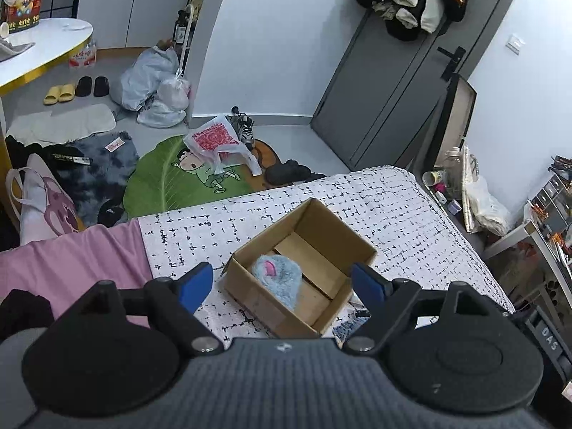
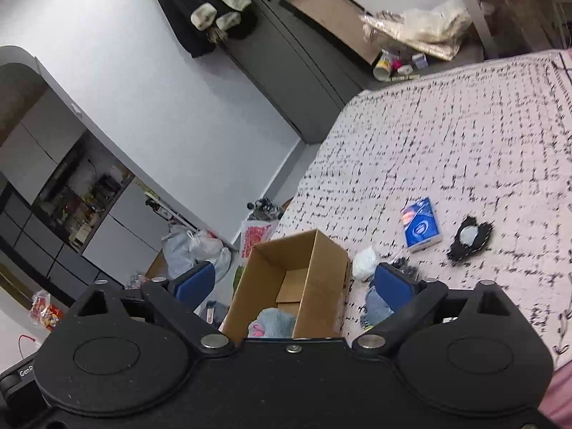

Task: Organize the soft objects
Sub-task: 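Open the left gripper and withdraw from the box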

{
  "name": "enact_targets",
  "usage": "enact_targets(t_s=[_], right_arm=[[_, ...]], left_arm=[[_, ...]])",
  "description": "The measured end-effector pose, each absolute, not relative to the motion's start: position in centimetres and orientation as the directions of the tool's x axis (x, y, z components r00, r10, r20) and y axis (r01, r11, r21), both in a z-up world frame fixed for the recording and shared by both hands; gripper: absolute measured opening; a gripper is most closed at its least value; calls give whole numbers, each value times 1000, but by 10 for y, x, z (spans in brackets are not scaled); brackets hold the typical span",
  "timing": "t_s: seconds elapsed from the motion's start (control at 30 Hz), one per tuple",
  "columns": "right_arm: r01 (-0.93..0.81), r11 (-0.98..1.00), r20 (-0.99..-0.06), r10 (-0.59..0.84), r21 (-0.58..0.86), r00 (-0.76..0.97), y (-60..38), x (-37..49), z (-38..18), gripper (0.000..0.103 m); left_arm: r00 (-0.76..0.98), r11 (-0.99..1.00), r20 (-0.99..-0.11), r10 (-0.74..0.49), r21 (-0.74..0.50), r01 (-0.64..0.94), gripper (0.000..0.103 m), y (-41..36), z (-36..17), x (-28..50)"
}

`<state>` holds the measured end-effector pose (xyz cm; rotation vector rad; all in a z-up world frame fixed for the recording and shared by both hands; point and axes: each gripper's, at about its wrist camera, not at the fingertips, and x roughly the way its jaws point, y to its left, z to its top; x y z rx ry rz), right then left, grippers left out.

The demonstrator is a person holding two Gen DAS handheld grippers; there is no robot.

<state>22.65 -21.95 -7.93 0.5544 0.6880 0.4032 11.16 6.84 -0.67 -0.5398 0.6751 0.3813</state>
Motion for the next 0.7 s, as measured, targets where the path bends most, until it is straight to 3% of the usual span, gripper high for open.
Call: enact_targets(t_s=[0.4,0.7], right_arm=[[-174,795,-460,497,581,736,-264,198,-66,103],[-79,798,-527,464,597,712,-299,188,-102,103]], left_arm=[[746,832,-659,92,-361,-422,84,32,-11,99],[749,859,-662,-28,-400,-321,84,-2,-27,122]])
